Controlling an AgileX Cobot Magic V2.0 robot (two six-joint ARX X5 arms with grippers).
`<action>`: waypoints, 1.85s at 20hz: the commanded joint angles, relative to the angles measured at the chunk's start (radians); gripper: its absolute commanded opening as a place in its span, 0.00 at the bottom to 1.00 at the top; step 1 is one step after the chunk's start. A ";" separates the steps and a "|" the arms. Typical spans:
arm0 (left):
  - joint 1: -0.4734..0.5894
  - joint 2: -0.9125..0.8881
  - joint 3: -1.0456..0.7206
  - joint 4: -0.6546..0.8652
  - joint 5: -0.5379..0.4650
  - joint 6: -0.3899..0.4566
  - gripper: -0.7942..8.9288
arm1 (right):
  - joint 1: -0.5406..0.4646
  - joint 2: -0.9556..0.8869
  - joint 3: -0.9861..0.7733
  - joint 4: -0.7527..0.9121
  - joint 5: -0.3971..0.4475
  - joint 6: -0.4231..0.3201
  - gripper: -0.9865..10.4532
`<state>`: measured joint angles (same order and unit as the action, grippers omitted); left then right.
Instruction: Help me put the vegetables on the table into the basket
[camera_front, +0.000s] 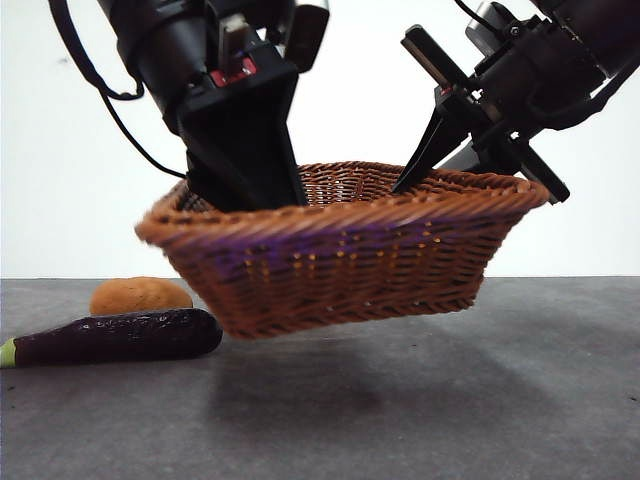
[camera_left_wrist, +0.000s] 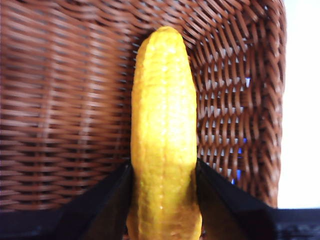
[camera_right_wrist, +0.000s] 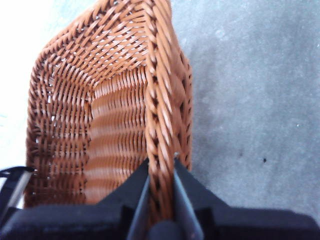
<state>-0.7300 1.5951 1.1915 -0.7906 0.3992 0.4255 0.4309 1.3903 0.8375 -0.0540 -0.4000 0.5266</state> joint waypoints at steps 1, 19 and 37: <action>-0.004 0.009 -0.005 -0.001 0.001 -0.007 0.45 | 0.001 0.000 -0.001 0.021 -0.006 0.010 0.08; 0.306 -0.349 -0.004 0.012 -0.213 0.158 0.53 | -0.082 -0.066 0.186 -0.245 -0.052 -0.151 0.08; 0.608 0.093 0.044 0.214 -0.026 0.286 0.53 | -0.280 -0.131 0.506 -0.735 -0.151 -0.481 0.08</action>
<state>-0.1261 1.6791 1.2308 -0.5804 0.3683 0.6891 0.1524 1.2648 1.3388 -0.8005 -0.5362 0.0528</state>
